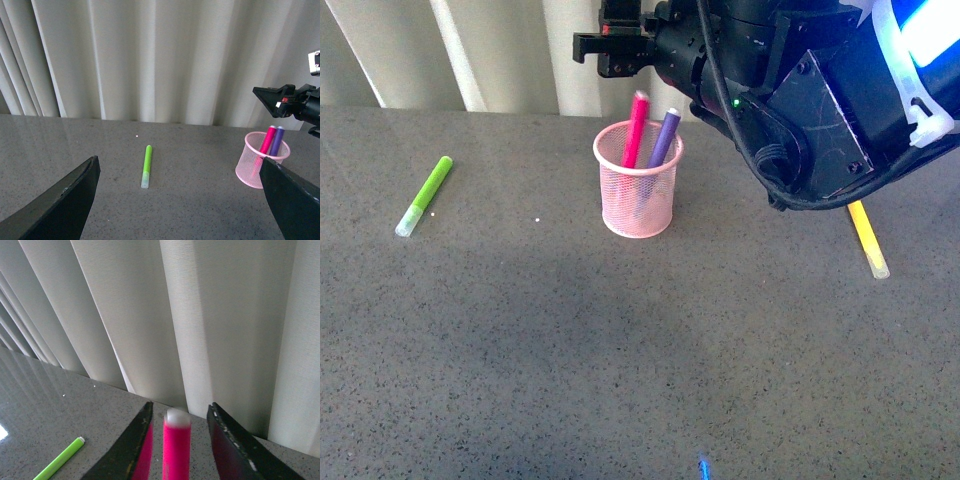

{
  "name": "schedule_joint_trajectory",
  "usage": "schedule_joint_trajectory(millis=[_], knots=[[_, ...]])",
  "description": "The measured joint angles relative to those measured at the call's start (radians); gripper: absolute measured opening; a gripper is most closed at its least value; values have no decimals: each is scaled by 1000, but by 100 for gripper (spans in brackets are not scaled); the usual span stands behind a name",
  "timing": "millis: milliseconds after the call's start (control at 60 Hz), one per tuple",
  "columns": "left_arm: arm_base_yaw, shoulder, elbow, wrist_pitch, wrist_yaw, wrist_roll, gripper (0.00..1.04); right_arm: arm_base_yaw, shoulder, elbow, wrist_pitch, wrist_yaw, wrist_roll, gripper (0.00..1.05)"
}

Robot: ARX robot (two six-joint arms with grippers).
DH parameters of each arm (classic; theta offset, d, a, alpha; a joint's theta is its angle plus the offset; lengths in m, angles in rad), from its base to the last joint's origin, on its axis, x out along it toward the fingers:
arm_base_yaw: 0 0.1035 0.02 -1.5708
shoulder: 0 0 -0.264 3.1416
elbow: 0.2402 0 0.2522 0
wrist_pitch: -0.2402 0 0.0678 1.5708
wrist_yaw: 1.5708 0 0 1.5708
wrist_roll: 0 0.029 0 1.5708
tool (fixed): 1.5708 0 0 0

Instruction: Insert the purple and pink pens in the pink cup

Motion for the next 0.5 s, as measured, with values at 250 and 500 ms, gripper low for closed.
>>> schedule_joint_trajectory(millis=[250,500], knots=[[0,0,0,0,0,0,98,-16,-15,-22,7,-5,16,100],[0,0,0,0,0,0,98,-127,-326,-209,64,-18,-4,98]])
